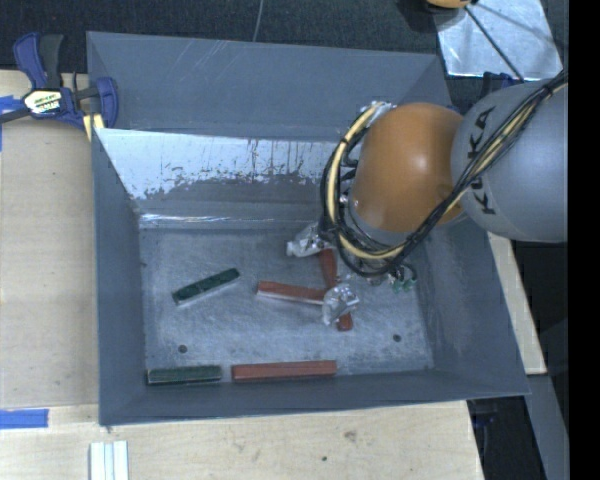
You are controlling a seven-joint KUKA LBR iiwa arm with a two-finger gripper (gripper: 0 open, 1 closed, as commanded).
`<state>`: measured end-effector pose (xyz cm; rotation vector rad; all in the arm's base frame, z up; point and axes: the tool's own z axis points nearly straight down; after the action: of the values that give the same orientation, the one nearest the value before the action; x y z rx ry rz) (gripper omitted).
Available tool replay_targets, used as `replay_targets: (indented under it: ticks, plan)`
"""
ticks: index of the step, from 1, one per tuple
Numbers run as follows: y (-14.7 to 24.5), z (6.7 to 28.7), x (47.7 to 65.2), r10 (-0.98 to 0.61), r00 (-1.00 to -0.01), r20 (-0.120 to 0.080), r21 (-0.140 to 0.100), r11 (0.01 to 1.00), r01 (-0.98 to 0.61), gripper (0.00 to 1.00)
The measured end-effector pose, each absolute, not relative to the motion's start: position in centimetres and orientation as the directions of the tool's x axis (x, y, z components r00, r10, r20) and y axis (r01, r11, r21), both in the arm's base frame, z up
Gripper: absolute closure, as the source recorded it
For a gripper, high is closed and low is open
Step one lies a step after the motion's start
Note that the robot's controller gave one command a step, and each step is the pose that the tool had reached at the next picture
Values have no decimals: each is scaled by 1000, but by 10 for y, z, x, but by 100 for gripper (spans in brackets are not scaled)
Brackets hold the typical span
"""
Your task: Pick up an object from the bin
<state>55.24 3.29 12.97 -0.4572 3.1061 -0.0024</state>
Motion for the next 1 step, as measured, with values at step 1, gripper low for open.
replay_targets:
  ticks: [1]
  plan:
    - [34,130,552,-290,-957,-2,0,957,-290,0]
